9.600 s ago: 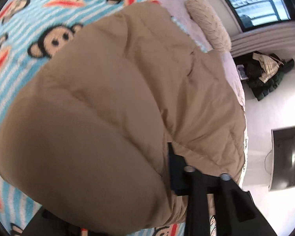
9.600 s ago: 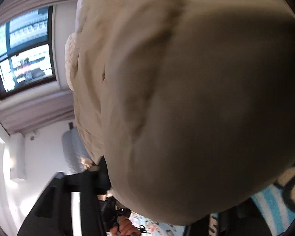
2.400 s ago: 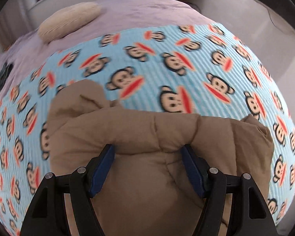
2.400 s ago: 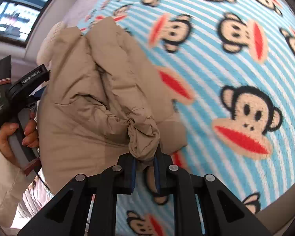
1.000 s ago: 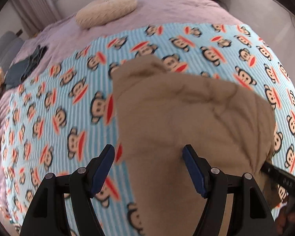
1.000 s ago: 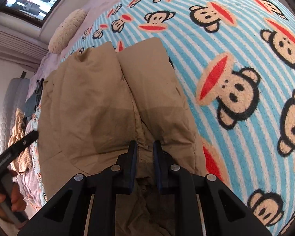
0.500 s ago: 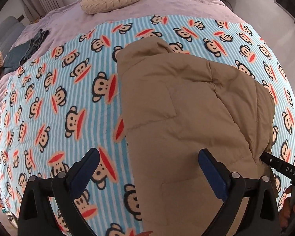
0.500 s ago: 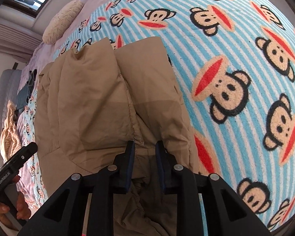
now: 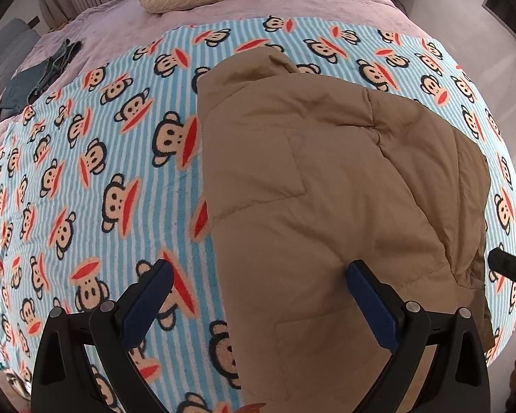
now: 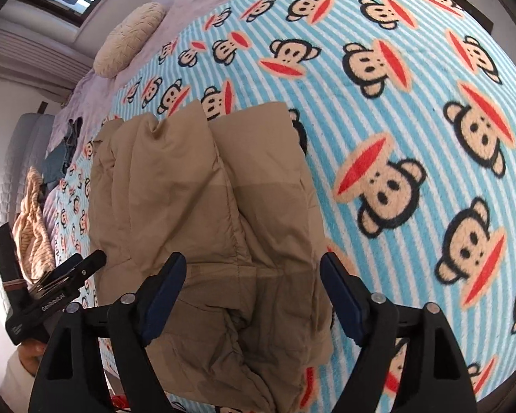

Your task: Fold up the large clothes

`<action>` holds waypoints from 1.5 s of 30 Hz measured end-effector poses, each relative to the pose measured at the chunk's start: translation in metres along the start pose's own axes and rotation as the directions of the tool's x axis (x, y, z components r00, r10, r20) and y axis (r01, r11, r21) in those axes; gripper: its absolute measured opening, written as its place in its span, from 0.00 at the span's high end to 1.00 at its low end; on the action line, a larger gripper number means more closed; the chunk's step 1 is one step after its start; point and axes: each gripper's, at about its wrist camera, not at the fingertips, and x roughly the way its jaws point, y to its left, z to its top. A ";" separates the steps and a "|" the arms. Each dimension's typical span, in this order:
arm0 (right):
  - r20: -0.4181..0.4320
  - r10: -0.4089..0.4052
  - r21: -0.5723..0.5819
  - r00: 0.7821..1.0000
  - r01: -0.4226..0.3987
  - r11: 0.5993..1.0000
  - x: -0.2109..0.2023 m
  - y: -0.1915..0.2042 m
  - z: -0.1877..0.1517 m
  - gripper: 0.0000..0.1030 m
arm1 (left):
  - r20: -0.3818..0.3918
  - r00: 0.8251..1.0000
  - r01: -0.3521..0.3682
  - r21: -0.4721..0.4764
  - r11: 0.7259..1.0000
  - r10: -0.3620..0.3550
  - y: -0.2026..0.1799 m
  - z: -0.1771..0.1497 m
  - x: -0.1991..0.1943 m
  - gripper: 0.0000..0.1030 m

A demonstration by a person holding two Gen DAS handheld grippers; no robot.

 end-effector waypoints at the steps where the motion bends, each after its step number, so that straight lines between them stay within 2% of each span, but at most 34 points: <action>1: -0.010 0.004 -0.014 1.000 -0.004 1.000 0.001 -0.001 0.001 0.20 | 0.000 1.000 0.002 -0.001 1.000 -0.002 0.001 0.000 0.000 0.02; 4: -0.053 0.019 -0.042 0.998 -0.021 0.999 0.009 -0.005 0.002 0.13 | -0.001 1.000 0.013 -0.005 1.000 -0.013 0.001 -0.001 0.002 0.02; 6: -0.065 0.035 -0.047 0.997 -0.038 0.998 0.012 -0.007 0.001 0.00 | -0.002 1.000 0.028 -0.006 1.000 -0.028 0.002 -0.002 0.002 0.02; 7: -0.064 0.049 -0.048 0.997 -0.052 0.998 0.013 -0.009 0.001 0.00 | -0.002 0.999 0.046 -0.007 0.999 -0.046 0.004 -0.002 0.002 0.02; 9: -0.061 0.072 -0.044 0.996 -0.075 0.996 0.013 -0.012 0.001 0.00 | -0.007 0.994 0.111 -0.023 0.994 -0.111 0.013 -0.001 0.002 0.02; 11: -0.070 0.108 -0.037 0.992 -0.111 0.993 0.014 -0.016 0.002 0.00 | -0.022 0.979 0.199 -0.066 0.978 -0.201 0.025 -0.001 0.004 0.02; 13: -0.093 0.142 -0.029 0.985 -0.145 0.989 0.018 -0.021 0.004 0.00 | -0.049 0.951 0.297 -0.115 0.948 -0.304 0.040 0.000 0.013 0.02; 15: -0.121 0.167 -0.024 0.979 -0.171 0.985 0.025 -0.024 0.009 0.00 | -0.079 0.930 0.344 -0.159 0.925 -0.359 0.052 -0.001 0.027 0.02; 18: -0.173 0.214 -0.009 0.961 -0.219 0.976 0.042 -0.029 0.017 0.00 | -0.109 0.859 0.462 -0.255 0.849 -0.501 0.063 -0.003 0.050 0.02; 19: -0.192 0.232 -0.005 0.953 -0.238 0.971 0.050 -0.030 0.019 0.00 | -0.113 0.819 0.516 -0.286 0.807 -0.563 0.064 -0.003 0.059 0.02; 20: -0.207 0.245 0.000 0.947 -0.250 0.968 0.057 -0.031 0.022 0.00 | -0.115 0.796 0.544 -0.296 0.785 -0.595 0.063 -0.004 0.064 0.02; 23: -0.249 0.279 0.021 0.928 -0.282 0.959 0.082 -0.032 0.029 0.00 | -0.123 0.769 0.575 -0.296 0.763 -0.628 0.055 -0.001 0.080 0.02; 26: -0.258 0.347 0.073 0.902 -0.340 0.938 0.102 -0.034 0.037 0.00 | -0.127 0.751 0.588 -0.318 0.744 -0.648 0.052 0.000 0.095 0.00; 29: -0.246 0.375 0.118 0.894 -0.356 0.927 0.112 -0.033 0.042 0.00 | -0.126 0.724 0.601 -0.370 0.709 -0.679 0.050 -0.003 0.108 0.00; 30: -0.247 0.372 0.132 0.895 -0.349 0.928 0.113 -0.032 0.042 0.00 | -0.123 0.720 0.600 -0.386 0.701 -0.683 0.048 -0.003 0.111 0.00; 32: -0.251 0.366 0.157 0.896 -0.336 0.929 0.114 -0.030 0.041 0.01 | -0.108 0.736 0.590 -0.380 0.712 -0.668 0.040 -0.003 0.104 0.01; 34: -0.256 0.378 0.185 0.890 -0.338 0.923 0.113 -0.031 0.041 0.09 | -0.097 0.749 0.589 -0.355 0.726 -0.655 0.033 -0.004 0.094 0.10; 35: -0.254 0.396 0.205 0.883 -0.351 0.914 0.112 -0.032 0.041 0.20 | -0.090 0.752 0.591 -0.345 0.729 -0.653 0.032 -0.003 0.087 0.15; 36: -0.248 0.422 0.222 0.872 -0.373 0.901 0.110 -0.031 0.041 0.32 | -0.085 0.751 0.595 -0.342 0.728 -0.654 0.032 -0.003 0.082 0.20; 37: -0.237 0.446 0.230 0.863 -0.396 0.889 0.107 -0.029 0.040 0.35 | -0.080 0.750 0.599 -0.339 0.726 -0.656 0.032 -0.002 0.079 0.22; 39: -0.223 0.454 0.210 0.862 -0.413 0.886 0.098 -0.023 0.040 0.47 | -0.066 0.746 0.611 -0.328 0.720 -0.663 0.032 0.000 0.071 0.27; 41: -0.204 0.474 0.202 0.856 -0.437 0.876 0.090 -0.013 0.038 0.51 | -0.051 0.742 0.626 -0.304 0.718 -0.668 0.032 0.003 0.060 0.27; 45: -0.166 0.502 0.175 0.848 -0.476 0.862 0.080 0.019 0.037 0.52 | -0.024 0.722 0.660 -0.275 0.699 -0.692 0.052 0.013 0.043 0.27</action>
